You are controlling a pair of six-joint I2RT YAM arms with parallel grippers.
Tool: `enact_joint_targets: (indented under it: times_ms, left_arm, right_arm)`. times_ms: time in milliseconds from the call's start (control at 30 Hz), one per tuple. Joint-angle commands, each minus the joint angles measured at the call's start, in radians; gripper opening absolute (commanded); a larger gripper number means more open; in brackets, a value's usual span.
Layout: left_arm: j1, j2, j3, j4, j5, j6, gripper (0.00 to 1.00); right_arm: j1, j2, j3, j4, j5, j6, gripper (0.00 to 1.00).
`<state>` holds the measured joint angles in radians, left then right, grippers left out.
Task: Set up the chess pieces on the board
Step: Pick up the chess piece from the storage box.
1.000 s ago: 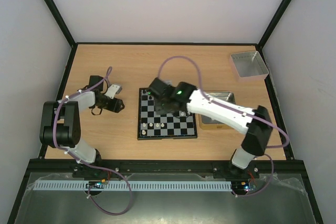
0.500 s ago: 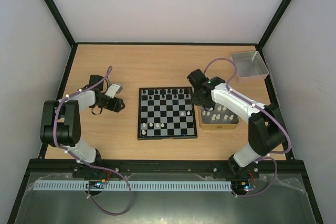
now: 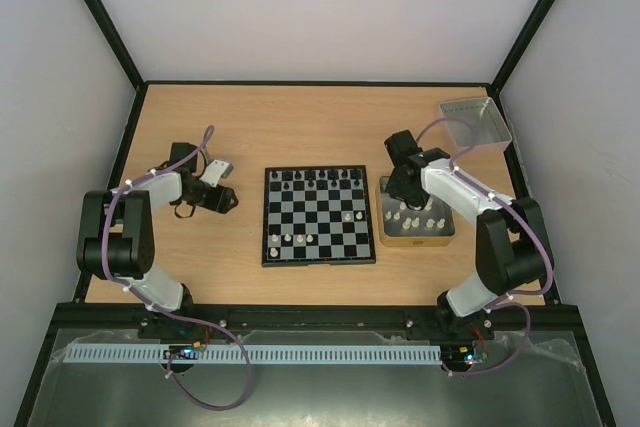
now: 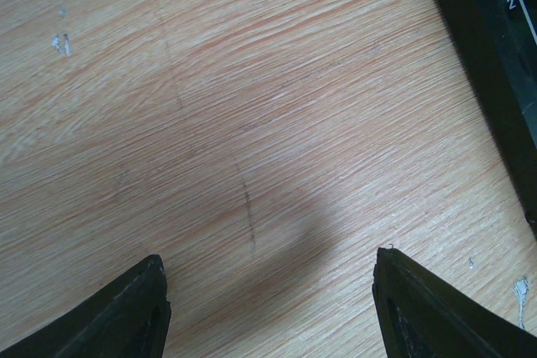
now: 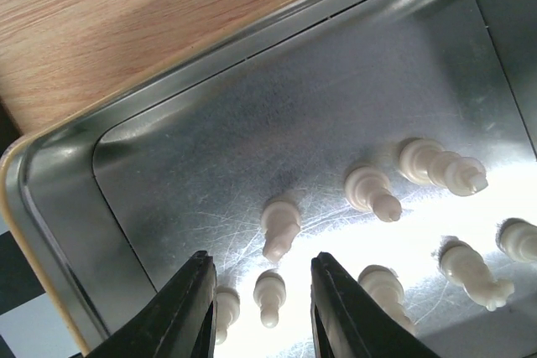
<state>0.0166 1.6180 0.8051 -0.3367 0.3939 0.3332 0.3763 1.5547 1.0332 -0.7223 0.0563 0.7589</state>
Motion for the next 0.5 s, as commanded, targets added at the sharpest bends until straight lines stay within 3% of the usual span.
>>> enact_joint_targets:
  times_ms: [0,467]
  left_arm:
    - [-0.001,0.039,-0.010,-0.068,0.000,0.007,0.67]
    - [-0.001,0.039,-0.010,-0.068,0.000,0.008,0.67]
  right_arm:
    - [-0.008,0.001,-0.012,0.031,-0.016,-0.012,0.30]
    - [-0.018,0.016,-0.068,0.062,-0.039,-0.007,0.29]
